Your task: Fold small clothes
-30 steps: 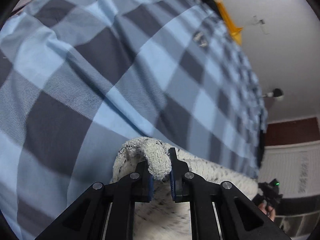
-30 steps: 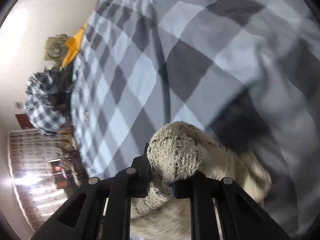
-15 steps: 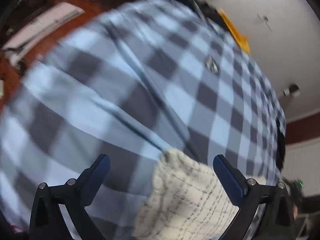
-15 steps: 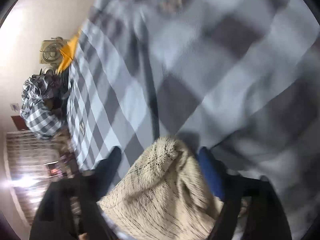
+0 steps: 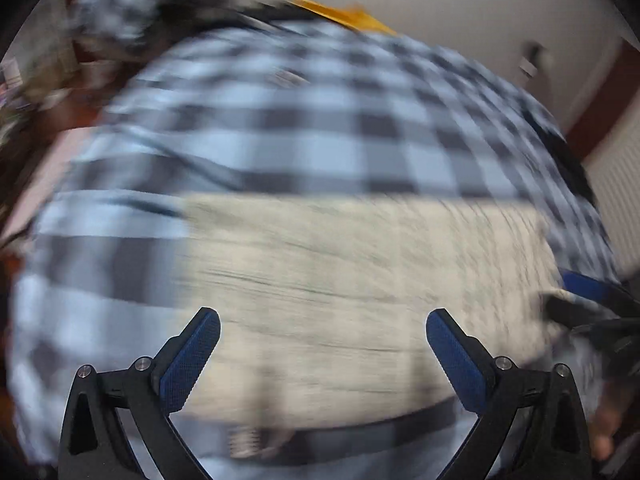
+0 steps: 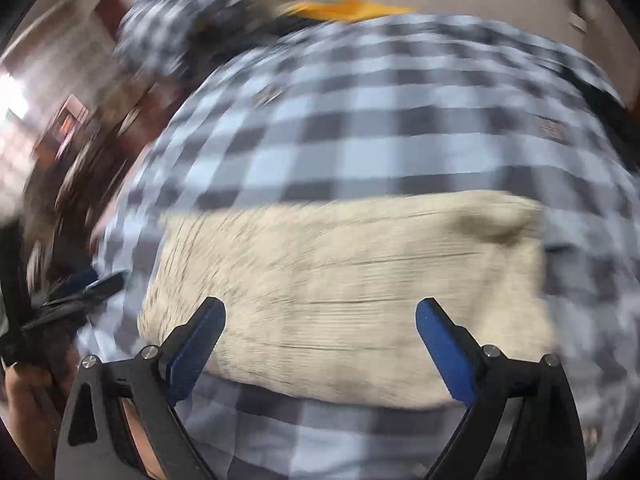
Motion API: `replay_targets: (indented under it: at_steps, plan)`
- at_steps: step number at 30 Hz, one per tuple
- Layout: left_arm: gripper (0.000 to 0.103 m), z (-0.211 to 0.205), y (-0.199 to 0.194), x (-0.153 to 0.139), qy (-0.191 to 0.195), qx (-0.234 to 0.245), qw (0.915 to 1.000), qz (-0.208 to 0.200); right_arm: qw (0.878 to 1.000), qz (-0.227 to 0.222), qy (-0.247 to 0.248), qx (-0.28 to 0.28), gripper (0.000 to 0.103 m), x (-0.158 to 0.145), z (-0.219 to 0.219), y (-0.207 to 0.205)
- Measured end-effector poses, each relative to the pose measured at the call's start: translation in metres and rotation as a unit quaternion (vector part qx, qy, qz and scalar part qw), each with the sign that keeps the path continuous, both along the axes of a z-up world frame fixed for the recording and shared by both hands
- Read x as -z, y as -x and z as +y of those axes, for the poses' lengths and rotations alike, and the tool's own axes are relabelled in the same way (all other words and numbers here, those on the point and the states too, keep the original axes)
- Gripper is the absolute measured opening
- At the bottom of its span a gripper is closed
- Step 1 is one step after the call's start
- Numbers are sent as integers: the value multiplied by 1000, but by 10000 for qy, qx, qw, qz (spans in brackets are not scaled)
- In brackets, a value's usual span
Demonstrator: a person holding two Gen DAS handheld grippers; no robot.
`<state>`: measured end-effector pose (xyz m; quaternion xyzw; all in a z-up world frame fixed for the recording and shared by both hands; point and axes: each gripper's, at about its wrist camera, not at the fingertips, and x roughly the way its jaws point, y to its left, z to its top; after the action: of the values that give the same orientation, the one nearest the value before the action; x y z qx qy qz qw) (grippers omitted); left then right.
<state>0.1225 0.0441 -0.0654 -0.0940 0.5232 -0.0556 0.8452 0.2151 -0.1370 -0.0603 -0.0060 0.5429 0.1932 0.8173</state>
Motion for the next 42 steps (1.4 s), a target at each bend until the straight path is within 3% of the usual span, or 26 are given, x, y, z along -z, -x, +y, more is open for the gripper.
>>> replay_targets:
  at_steps: [2,4,5,7,9,11,14,15,16,18,19,21,24,26,29,30,31,32,33,36,38,42]
  plan:
    - [98,-10,-6,30,-104,68,9998,154,9993,306,12,-228,94,29,11,-8]
    - [99,-4,-13,64,-188,78,9983,543,9957,484,496,-607,94,53,16,-15]
    - [100,1,-14,70,-115,116,9983,565,9934,481,713,-759,94,60,16,-16]
    - [101,8,-16,70,-251,101,9984,501,9941,521,497,-817,94,64,2,-21]
    - [103,18,-17,68,-717,-179,9962,451,9971,576,216,-456,93,55,-19,-26]
    - [103,41,-14,76,-748,-461,9949,493,9977,666,-60,-97,91,49,-40,-31]
    - [103,74,-11,89,-354,-912,9912,895,9911,640,822,832,90,50,-85,-37]
    - [103,81,-11,90,-397,-1041,9891,967,9792,683,1403,1300,92,54,-106,-41]
    - [103,89,-10,89,-482,-1173,9868,1009,9729,804,1417,1642,103,57,-129,-44]
    - [103,104,-4,86,-628,-1413,9822,1071,9636,1365,396,2263,101,61,-175,-43]
    - [103,108,-2,82,-707,-1488,9804,1084,9580,1397,381,2474,101,57,-185,-40]
    - [103,111,2,70,-1050,-1596,9762,1025,9486,1105,1005,2789,101,39,-196,-31]
    - [103,111,7,47,-1783,-1817,9642,746,9458,588,1301,2917,101,10,-207,-16]
    - [103,116,7,35,-1495,-1786,9708,580,9511,479,1206,2804,102,1,-216,-13]
    - [103,117,4,29,-1071,-1820,9760,526,9609,747,1029,2459,100,20,-226,-17]
    - [103,117,4,28,-971,-1819,9771,520,9644,896,781,2361,97,29,-225,-22]
    - [103,115,0,30,-921,-1800,9779,536,9676,1022,629,2221,85,34,-222,-21]
    - [103,111,-6,33,-892,-1763,9786,568,9691,1172,563,2094,57,40,-218,-24]
    - [103,110,-6,34,-876,-1734,9791,595,9688,1349,427,2036,46,44,-215,-23]
    - [103,104,-4,45,-822,-1667,9798,737,9716,1322,347,1933,40,43,-212,-23]
    - [103,103,-3,51,-770,-1652,9795,859,9709,1361,28,1970,12,41,-216,-21]
    - [103,102,0,58,-660,-1625,9791,1030,9712,1088,-203,2109,8,19,-223,0]
